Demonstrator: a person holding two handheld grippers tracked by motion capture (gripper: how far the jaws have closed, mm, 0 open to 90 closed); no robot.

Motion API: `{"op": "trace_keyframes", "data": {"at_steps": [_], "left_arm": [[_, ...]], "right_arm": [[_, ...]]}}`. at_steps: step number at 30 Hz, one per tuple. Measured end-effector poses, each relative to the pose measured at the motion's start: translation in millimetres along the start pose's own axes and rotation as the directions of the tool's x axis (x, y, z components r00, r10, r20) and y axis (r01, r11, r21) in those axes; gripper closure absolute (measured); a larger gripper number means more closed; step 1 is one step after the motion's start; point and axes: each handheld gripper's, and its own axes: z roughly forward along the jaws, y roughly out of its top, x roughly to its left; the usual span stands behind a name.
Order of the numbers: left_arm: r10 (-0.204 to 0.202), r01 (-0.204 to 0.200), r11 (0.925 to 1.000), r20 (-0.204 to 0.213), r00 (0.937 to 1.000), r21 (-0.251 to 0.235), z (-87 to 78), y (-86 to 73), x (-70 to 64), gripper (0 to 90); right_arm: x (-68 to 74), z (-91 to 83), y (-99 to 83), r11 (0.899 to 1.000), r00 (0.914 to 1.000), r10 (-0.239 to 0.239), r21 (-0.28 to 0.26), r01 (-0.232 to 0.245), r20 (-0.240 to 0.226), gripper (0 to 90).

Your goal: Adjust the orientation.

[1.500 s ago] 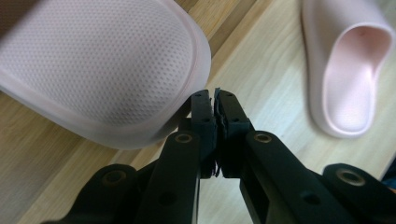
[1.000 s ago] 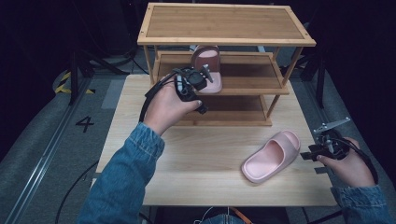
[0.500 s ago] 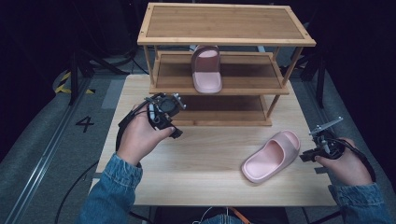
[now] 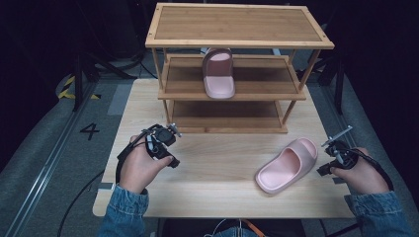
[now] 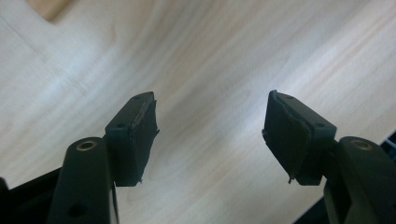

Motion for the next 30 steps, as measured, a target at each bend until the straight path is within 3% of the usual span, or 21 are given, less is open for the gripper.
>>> {"op": "trace_keyframes", "data": {"at_steps": [4, 14, 18, 29, 30], "left_arm": [[-0.041, 0.043, 0.9986, -0.065, 0.997, 0.031, 5.4, -5.1, 7.4, 32.9], [-0.066, 0.068, 0.9972, -0.059, 0.9961, 0.032, 10.1, -13.9, 8.5, 32.7], [-0.089, 0.092, 0.9952, -0.085, 0.9924, 0.032, 6.1, -24.0, 9.2, 32.7], [-0.128, 0.133, 0.9902, -0.113, 0.9853, 0.042, 1.8, -44.9, 6.8, 33.6], [-0.125, 0.13, 0.9908, -0.112, 0.9858, 0.038, 1.8, -46.3, 7.4, 33.6]], "right_arm": [[-0.5, 0.6, 1.1, 1.0, 1.0, -0.003, -0.01, 0.003, 0.004, 82.9], [-6.2, 19.6, 11.3, 0.999, 0.9999, 0.008, 0.04, -0.008, -0.012, 84.5], [-6.0, 24.8, 21.8, 0.999, 0.9997, -0.022, 0.043, 0.022, -0.003, 83.3], [-2.1, 35.3, 60.4, 0.995, 0.9954, -0.084, -0.059, 0.086, 0.048, 81.2], [-1.4, 35.9, 63.5, 0.995, 0.9947, -0.088, -0.049, 0.091, 0.052, 81.4]]}}
